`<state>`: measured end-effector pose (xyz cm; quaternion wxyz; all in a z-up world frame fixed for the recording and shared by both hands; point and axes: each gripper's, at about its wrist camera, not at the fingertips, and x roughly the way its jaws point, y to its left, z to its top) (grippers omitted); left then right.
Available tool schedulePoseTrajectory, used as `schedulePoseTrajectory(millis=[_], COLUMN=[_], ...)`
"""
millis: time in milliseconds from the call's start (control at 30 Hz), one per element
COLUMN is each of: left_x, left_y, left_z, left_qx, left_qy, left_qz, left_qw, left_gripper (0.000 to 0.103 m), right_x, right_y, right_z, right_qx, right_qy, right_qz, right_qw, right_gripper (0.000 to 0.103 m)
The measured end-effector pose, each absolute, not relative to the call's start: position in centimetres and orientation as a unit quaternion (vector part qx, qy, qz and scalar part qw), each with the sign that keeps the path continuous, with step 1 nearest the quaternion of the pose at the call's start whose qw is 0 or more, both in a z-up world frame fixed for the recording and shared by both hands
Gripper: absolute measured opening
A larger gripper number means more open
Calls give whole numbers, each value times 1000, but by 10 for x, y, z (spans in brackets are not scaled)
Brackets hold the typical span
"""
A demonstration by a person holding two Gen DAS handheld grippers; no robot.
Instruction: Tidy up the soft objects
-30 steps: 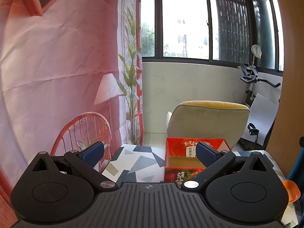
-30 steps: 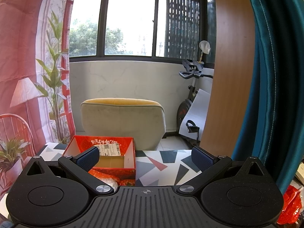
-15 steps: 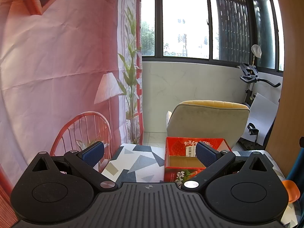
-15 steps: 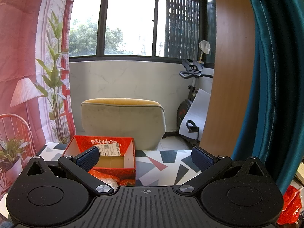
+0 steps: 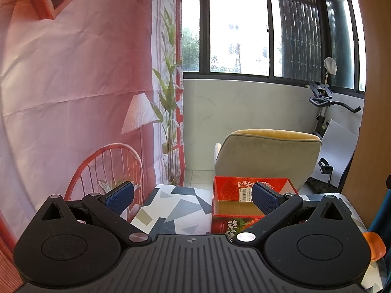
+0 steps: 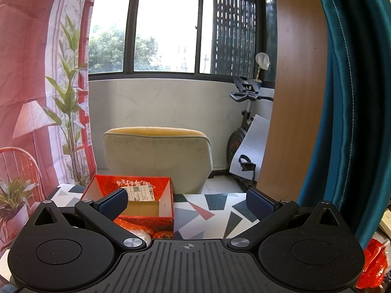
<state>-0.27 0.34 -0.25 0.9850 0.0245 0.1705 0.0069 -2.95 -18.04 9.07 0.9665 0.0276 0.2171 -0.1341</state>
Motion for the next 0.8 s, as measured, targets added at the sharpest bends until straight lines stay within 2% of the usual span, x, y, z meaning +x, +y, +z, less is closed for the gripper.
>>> schedulePoseTrajectory(millis=[800], left_x=[-2], left_y=[3], left_z=[-3], left_qx=[24], left_qy=[170], left_qz=[7], left_qw=[985], left_gripper=[103], right_x=[-29], right_y=[-183], right_z=[92], right_qx=[32], right_qy=[217], right_qz=[-133], right_qw=[967], right_gripper=[103])
